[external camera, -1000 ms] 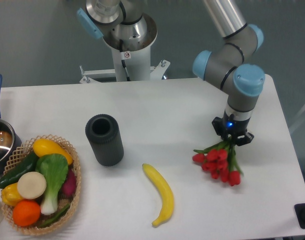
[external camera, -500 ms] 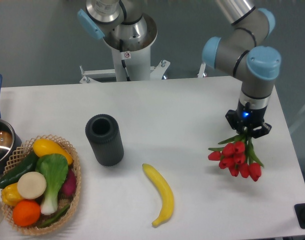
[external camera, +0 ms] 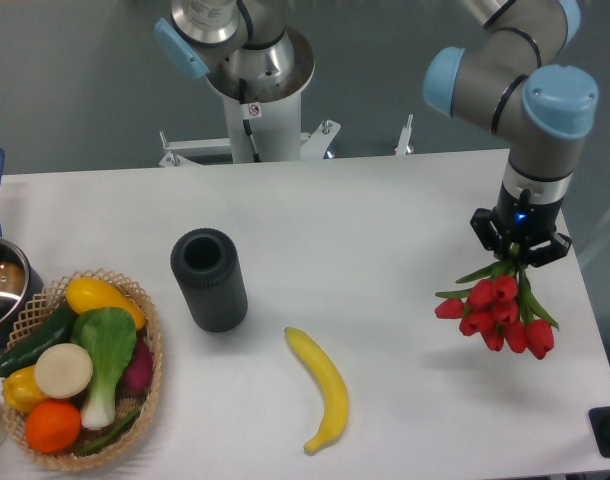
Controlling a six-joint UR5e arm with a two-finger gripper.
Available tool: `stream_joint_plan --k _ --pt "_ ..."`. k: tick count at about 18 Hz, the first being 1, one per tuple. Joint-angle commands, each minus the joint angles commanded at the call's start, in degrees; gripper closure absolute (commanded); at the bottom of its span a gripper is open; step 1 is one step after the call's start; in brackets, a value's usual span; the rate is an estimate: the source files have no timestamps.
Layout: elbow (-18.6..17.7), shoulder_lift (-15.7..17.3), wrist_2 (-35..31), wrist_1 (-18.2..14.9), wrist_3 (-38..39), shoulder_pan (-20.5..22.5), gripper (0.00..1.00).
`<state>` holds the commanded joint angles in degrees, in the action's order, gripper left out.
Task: Pick up the flowers from the table
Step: 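Lift the gripped tulips up off the table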
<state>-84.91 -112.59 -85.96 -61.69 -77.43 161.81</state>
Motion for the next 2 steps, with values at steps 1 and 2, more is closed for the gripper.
stream_joint_plan --k 1,2 --pt "0.62 0.00 -0.09 -0.62 -0.17 0.00 1.00" --pt "1.06 0.00 -0.26 -1.06 -1.22 0.00 1.00"
